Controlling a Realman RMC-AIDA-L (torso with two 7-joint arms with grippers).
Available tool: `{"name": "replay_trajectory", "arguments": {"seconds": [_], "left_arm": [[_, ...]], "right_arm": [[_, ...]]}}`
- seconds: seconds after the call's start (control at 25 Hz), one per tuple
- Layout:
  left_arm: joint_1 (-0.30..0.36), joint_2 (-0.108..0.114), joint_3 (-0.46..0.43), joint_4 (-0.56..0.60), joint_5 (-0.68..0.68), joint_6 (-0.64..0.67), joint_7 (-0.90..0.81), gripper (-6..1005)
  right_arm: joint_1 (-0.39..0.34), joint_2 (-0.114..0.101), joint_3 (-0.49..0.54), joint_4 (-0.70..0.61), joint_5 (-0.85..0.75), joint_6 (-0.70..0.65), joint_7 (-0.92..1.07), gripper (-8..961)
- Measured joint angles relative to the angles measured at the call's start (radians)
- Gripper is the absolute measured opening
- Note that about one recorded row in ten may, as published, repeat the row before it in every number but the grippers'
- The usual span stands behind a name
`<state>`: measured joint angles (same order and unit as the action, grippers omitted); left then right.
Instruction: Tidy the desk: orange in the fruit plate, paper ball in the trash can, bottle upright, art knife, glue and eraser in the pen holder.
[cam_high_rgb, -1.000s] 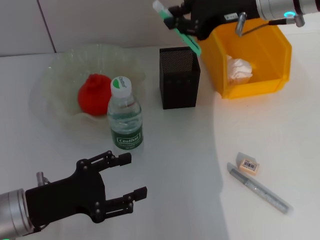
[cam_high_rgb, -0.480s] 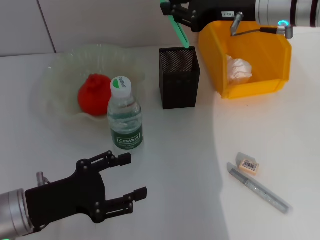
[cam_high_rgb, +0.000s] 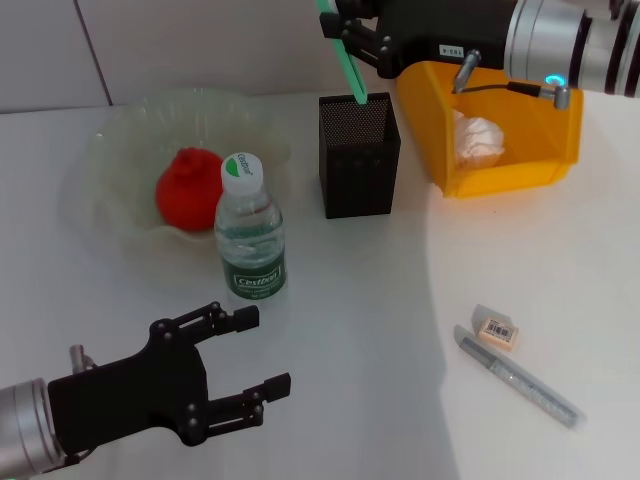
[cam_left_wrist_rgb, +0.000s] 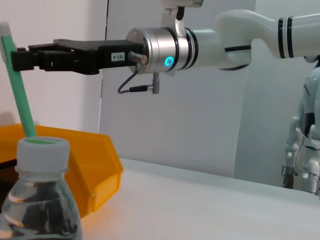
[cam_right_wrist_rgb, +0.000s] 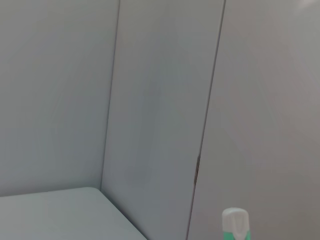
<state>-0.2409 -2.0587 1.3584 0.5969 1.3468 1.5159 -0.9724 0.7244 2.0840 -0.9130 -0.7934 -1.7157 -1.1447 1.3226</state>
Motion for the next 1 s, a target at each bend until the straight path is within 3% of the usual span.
{"name": "replay_trajectory", "arguments": {"seconds": [0.48,1.0], "left_arm": [[0.001,-0.002,-0.008,-0.002,-0.007,0.004,-0.021,786],[-0.003,-0.005,-0.019,-0.012,-0.008,0.006,-0.074,786]], "right_arm": [[-0.088,0.0,-0.068,0.002,0.163,-0.012,-0.156,252],[-0.115,0.001,-0.114,0.11,0.317,-0.012,-0.41,263]]}}
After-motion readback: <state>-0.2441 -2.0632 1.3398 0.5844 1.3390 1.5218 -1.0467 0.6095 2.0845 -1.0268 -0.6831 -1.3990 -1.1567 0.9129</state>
